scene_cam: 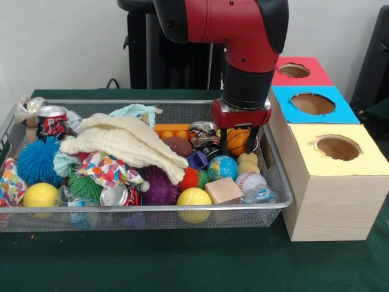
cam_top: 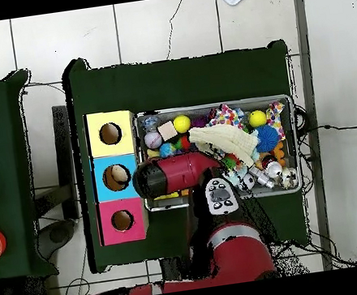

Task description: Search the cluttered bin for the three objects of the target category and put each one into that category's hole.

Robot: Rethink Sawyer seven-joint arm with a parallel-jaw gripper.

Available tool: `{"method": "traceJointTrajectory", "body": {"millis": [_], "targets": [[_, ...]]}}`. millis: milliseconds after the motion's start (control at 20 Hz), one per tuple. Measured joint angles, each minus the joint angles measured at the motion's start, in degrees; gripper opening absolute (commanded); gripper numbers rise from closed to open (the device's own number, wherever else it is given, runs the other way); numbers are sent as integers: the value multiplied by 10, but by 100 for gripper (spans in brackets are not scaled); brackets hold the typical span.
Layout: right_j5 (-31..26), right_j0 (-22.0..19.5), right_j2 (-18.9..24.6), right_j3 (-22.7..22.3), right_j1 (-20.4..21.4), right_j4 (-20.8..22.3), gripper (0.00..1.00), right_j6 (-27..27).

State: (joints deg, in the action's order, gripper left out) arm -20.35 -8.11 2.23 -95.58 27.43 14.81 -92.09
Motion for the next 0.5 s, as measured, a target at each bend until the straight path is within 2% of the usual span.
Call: {"method": "traceJointTrajectory", "body": {"millis": [500], "targets": [[0,6,0,-30,38,-23,100,0]]}}
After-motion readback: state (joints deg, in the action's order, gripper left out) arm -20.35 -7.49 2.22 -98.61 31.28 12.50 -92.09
